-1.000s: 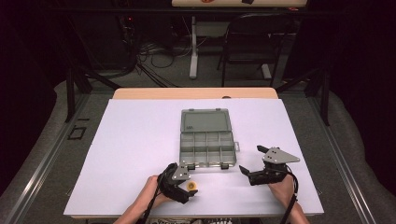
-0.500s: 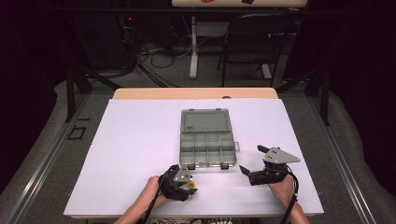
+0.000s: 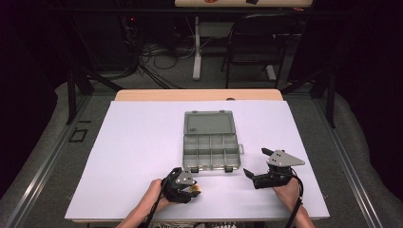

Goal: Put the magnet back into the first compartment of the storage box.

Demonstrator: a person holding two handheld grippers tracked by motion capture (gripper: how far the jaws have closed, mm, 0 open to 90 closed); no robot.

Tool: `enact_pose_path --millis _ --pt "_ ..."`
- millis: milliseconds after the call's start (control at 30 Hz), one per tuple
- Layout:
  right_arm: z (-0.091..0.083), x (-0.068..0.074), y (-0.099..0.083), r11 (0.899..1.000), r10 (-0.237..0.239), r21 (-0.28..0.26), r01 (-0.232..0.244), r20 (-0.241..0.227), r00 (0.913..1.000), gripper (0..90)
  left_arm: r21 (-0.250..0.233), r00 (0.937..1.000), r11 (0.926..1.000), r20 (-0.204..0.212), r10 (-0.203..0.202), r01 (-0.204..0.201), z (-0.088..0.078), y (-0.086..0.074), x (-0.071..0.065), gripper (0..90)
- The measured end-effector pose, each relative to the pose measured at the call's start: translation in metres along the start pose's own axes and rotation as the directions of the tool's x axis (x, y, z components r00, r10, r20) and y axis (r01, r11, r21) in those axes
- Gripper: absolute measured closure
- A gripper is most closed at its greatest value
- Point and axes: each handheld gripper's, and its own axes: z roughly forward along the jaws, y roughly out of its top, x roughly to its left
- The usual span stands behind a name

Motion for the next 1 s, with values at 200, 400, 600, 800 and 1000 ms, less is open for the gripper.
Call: enact_pose_path --millis 200,400,600,800,1000 --pt "0.0 0.0 0.0 1.0 0.0 0.001 0.0 0.0 1.0 0.0 -0.001 1.0 1.0 0.002 0.001 -0.001 0.0 0.0 0.0 62.3" --pt "0.0 0.0 0.0 1.0 0.003 0.0 -0.003 -0.001 1.0 0.0 0.007 0.9995 0.9998 -0.027 0.018 -0.018 -0.002 0.001 -0.001 62.8" --pt "-0.001 -0.001 0.0 1.0 0.001 0.0 -0.001 -0.001 1.0 0.0 -0.002 0.9989 0.9998 -0.044 0.019 -0.019 -0.005 0.0 -0.001 63.0" --pt "0.0 0.0 0.0 1.0 0.0 -0.001 0.0 -0.001 1.0 0.0 -0.004 0.9983 0.9998 -0.055 0.02 -0.02 -0.009 0.0 0.0 63.0" --pt "0.0 0.0 0.0 1.0 0.003 0.0 -0.003 -0.001 1.0 0.0 -0.014 0.9971 0.9998 -0.075 0.013 -0.014 -0.014 -0.001 0.002 63.0"
